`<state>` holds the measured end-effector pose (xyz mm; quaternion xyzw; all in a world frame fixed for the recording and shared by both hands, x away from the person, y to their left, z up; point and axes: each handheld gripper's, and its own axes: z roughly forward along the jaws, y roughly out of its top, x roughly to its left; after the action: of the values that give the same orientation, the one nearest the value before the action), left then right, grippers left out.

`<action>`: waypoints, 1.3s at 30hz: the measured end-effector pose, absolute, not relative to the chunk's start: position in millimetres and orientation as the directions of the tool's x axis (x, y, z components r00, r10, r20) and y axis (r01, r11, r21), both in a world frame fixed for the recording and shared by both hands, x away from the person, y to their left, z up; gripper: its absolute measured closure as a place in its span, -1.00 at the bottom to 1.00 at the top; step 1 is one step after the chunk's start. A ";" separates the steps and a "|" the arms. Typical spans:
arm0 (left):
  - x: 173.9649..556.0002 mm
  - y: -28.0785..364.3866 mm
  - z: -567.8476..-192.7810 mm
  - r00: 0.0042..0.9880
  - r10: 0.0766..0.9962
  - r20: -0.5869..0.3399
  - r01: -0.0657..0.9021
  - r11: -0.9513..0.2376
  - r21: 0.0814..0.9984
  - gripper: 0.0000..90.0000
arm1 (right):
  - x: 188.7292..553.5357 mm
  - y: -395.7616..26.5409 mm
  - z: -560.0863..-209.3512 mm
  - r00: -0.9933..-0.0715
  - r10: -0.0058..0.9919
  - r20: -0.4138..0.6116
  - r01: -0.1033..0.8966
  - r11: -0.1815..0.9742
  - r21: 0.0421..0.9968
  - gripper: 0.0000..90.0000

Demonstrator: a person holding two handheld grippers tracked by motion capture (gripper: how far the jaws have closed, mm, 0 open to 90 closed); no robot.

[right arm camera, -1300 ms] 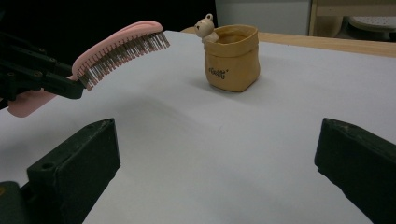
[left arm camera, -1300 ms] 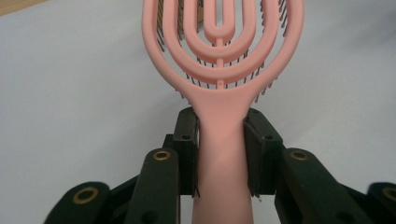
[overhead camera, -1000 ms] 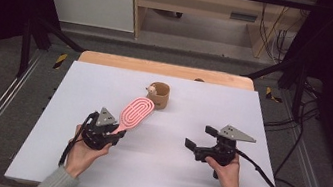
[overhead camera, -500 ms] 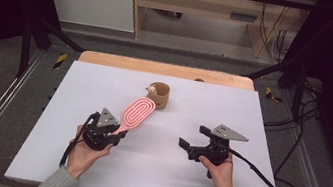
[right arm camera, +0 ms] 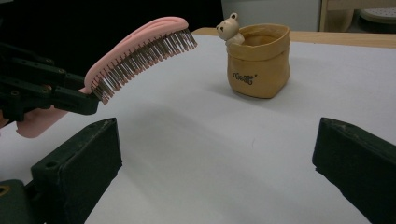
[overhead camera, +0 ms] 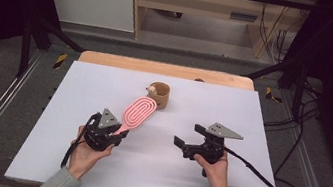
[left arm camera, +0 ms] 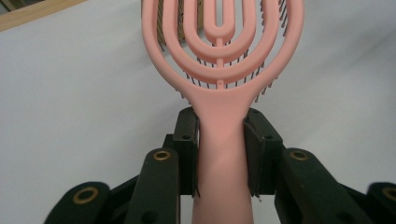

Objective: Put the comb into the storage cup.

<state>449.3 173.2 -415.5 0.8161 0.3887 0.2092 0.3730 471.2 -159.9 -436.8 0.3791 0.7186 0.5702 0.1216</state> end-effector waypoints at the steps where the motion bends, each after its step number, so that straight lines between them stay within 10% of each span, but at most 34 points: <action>1: 449.3 172.6 -415.9 0.609 0.791 0.055 0.476 -0.421 0.772 0.53 | 471.6 -159.4 -436.7 -0.681 0.684 0.262 0.409 0.058 0.911 -0.96; 39: 450.1 154.7 -407.2 0.600 0.797 0.070 0.427 -0.393 0.814 0.53 | 474.6 -139.3 -413.5 -0.697 0.663 0.272 0.382 0.023 0.924 -0.95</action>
<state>450.1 154.7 -407.2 0.8014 0.3819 0.2327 0.3971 474.6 -139.3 -413.5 0.3706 0.7052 0.5927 0.1183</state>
